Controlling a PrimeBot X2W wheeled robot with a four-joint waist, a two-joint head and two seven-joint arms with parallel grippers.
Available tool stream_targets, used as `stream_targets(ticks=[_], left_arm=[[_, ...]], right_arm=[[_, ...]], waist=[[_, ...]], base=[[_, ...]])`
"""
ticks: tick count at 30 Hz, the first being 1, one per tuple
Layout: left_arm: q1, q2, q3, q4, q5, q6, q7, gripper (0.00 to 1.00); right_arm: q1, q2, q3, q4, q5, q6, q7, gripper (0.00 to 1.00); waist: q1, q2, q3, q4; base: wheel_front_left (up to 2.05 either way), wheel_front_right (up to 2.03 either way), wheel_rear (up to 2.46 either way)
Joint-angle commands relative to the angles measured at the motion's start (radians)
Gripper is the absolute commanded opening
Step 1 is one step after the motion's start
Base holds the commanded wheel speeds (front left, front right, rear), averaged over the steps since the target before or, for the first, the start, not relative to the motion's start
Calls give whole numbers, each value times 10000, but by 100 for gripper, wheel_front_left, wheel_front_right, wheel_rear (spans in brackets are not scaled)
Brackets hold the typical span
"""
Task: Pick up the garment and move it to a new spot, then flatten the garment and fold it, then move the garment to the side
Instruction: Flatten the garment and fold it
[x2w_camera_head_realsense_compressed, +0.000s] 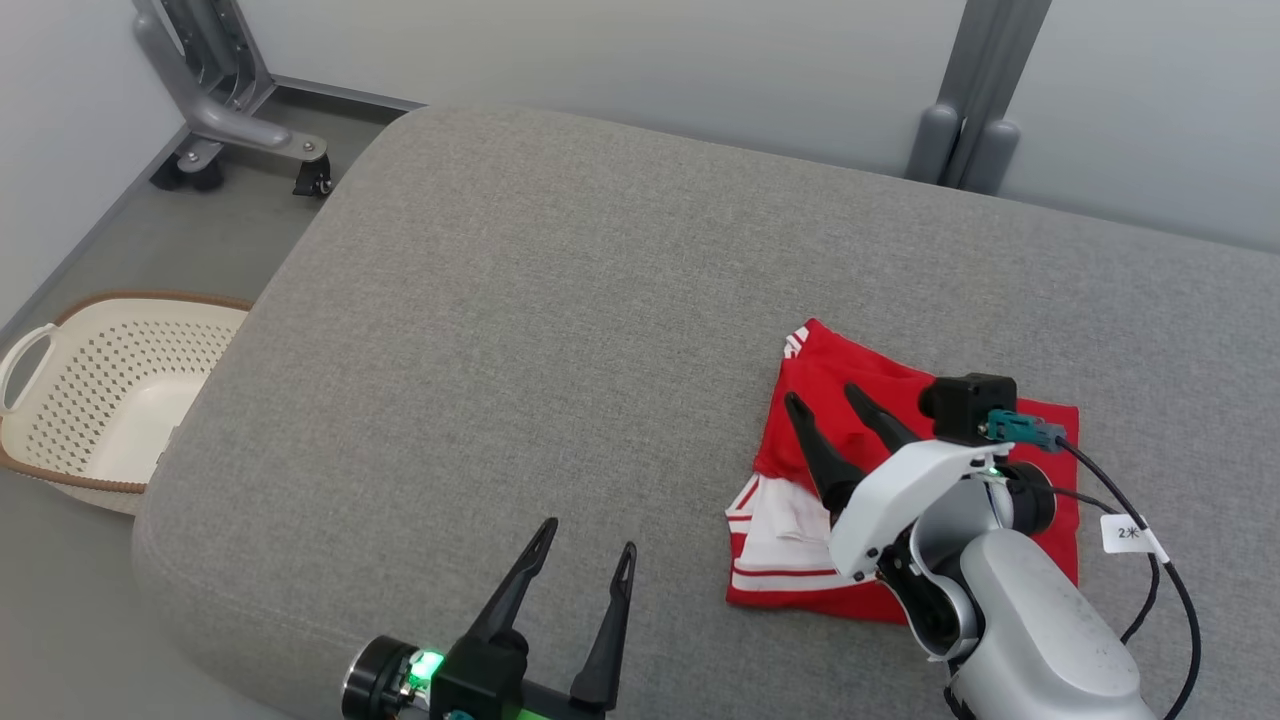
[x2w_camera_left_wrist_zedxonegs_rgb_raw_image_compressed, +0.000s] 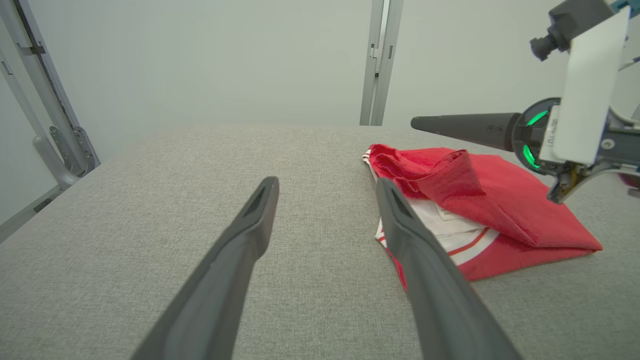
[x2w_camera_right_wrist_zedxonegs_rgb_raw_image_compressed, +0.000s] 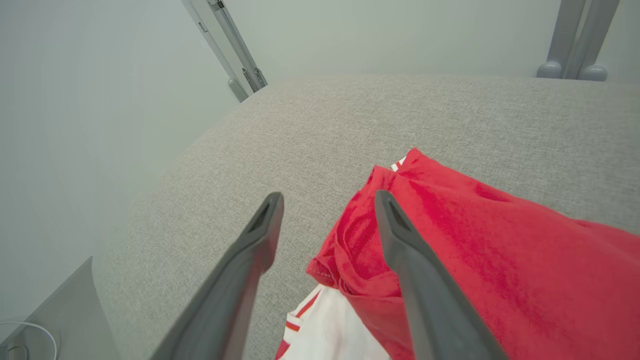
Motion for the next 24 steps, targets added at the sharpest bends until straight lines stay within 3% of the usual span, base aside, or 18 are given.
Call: stream_targets(ticks=[1, 5, 12, 16, 24], left_arm=[[-58, 2, 53, 22, -74, 48, -1, 100], [17, 1, 58, 26, -93, 86, 1, 100], [54, 3, 174, -108, -55, 129, -1, 100], [52, 4, 351, -249, -92, 204, -1, 100], [691, 11, 1358, -521, -526, 557, -1, 100]], right_arm=[[-89, -37, 121, -74, 285, -1, -149, 100], [-61, -47, 75, -536, 651, -1, -584, 100], [614, -50, -1190, -1225, -299, -1, -1053, 100], [1317, -373, -1791, -1525, -577, -1, -1450, 100], [2536, -1262, -1087, -1586, -684, -1, -2709, 100]], waist=[[0, 0, 19, -100], [0, 0, -38, -521], [0, 0, -233, -1777], [0, 0, -321, -2430], [0, 0, -719, -3689]], base=[[0, 0, 0], [0, 0, 0], [0, 0, 0], [0, 0, 0], [0, 0, 0]])
